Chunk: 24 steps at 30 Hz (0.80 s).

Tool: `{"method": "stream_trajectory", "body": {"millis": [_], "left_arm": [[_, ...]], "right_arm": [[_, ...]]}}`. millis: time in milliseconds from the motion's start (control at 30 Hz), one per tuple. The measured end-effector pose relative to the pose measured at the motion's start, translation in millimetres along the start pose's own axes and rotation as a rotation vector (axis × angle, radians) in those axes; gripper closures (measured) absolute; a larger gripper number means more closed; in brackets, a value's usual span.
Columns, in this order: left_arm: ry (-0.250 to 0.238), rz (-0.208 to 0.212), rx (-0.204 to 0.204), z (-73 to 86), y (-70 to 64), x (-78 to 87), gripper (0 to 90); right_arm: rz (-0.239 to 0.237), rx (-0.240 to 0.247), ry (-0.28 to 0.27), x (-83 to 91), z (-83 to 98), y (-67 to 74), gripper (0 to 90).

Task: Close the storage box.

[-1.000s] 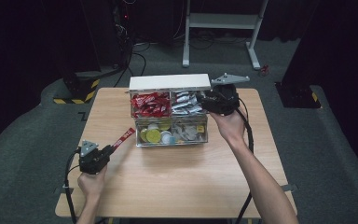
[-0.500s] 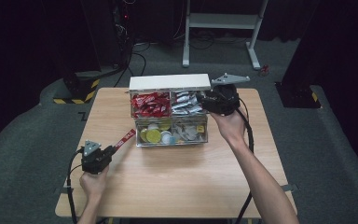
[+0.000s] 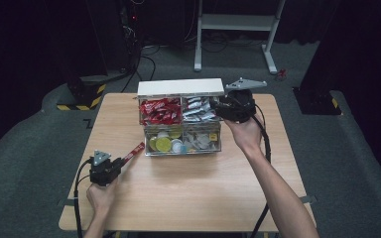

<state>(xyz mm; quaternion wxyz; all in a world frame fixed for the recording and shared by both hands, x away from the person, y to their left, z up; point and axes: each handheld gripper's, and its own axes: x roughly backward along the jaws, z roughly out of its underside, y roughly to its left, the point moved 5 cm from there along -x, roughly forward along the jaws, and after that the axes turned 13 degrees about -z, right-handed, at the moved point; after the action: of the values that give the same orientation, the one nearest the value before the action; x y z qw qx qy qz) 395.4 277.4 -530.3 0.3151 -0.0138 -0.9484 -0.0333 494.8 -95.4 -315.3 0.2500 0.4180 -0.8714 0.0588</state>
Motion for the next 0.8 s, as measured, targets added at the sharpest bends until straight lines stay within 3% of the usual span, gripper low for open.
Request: {"method": "stream_trajectory", "body": {"millis": [800], "left_arm": [[0.055,0.032,-0.013,9.8,-1.6,-10.7,76.7]], "right_arm": [[-0.002,0.002,-0.004,1.4,1.6,0.4,58.0]]}}
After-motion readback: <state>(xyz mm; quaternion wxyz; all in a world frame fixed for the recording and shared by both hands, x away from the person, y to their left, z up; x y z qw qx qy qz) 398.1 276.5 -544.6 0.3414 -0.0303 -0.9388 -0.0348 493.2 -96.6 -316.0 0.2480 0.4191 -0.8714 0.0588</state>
